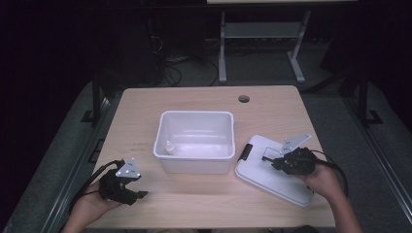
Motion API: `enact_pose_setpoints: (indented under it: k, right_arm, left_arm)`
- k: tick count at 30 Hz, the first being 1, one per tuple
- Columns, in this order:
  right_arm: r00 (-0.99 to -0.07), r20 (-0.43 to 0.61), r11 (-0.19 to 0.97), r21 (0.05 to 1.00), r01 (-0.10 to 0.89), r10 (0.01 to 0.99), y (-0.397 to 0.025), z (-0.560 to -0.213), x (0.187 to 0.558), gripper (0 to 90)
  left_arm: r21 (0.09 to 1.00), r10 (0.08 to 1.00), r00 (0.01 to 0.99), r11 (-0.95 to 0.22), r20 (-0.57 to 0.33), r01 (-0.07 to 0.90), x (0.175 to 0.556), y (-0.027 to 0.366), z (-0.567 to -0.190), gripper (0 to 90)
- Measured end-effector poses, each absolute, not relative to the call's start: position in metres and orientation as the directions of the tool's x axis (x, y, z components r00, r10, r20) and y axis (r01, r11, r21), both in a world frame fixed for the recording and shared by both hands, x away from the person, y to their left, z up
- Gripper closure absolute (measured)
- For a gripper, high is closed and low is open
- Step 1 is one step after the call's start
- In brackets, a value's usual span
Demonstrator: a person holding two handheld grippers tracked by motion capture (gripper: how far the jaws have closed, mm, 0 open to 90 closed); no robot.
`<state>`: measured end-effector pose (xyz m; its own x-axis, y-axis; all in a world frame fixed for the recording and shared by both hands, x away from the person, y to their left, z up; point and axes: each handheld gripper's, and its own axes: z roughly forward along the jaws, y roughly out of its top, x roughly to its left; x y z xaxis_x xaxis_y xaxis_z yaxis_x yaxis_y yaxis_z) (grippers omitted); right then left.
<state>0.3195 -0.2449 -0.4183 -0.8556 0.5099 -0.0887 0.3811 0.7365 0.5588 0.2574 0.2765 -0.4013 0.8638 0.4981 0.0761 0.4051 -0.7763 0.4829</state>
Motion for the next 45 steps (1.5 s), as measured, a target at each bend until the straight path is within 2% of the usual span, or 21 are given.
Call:
enact_pose_setpoints:
  k: [30, 45]
  right_arm:
    - [-0.867, -0.06, 0.737, 0.558, 0.383, 0.495, -0.256, -0.414, 0.338, 83.7]
    - [-0.872, -0.076, 0.731, 0.583, 0.355, 0.484, -0.261, -0.395, 0.334, 83.8]
  left_arm:
    - [0.531, 0.509, 0.859, -0.745, 0.06, 0.404, 0.266, 0.273, -0.405, 36.1]
    - [0.551, 0.521, 0.852, -0.726, 0.053, 0.41, 0.264, 0.278, -0.407, 36.0]
